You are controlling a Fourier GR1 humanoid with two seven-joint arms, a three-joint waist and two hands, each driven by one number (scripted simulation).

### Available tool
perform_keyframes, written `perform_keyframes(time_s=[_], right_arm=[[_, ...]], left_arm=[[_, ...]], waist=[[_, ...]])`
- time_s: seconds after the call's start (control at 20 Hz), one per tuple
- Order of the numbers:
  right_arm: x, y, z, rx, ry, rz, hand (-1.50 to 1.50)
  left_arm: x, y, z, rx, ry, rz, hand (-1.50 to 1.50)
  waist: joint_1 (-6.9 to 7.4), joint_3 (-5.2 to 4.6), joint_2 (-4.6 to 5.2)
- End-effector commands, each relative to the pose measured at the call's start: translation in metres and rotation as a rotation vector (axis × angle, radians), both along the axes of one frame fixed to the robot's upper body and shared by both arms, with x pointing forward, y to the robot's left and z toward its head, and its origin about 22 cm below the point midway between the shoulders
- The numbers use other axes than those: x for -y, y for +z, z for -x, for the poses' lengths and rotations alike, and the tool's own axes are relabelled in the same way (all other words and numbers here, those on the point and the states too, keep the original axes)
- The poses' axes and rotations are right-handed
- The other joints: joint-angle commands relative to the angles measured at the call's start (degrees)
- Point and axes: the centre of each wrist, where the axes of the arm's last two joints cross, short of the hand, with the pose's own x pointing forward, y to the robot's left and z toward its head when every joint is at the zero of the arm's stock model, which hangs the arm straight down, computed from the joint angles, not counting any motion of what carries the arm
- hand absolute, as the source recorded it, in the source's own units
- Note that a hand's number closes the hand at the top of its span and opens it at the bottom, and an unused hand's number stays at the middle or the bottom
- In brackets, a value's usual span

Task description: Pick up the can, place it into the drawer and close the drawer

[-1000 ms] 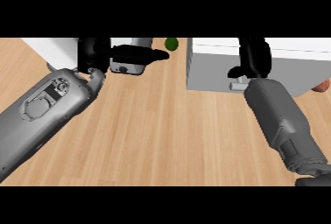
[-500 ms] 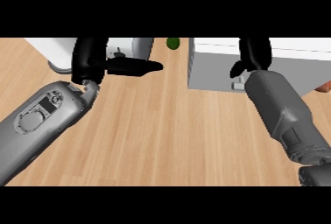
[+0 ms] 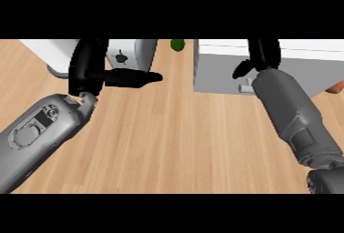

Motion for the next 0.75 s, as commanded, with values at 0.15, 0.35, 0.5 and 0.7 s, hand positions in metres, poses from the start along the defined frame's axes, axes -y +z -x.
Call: perform_keyframes(time_s=[0.15,0.35,0.5,0.7], right_arm=[[-0.029,0.032,-0.011,0.091,0.088,-0.342,-1.50],[-0.041,0.029,-0.010,0.078,0.121,-0.529,-1.50],[-0.047,0.025,-0.009,0.043,0.153,-0.658,-1.50],[-0.037,0.027,-0.010,0.067,0.173,-0.674,-1.50]], left_arm=[[-0.011,-0.008,0.002,0.002,0.018,0.007,-1.50],[-0.018,-0.011,0.007,-0.010,0.023,0.000,-1.50],[-0.021,-0.017,0.012,-0.014,0.031,0.009,-1.50],[-0.020,-0.029,0.022,-0.015,0.040,0.016,-1.50]], waist=[[0.75,0.05,-0.08],[0.02,0.01,-0.77],[-0.74,-0.06,-1.06],[-1.12,-0.11,-0.96]])
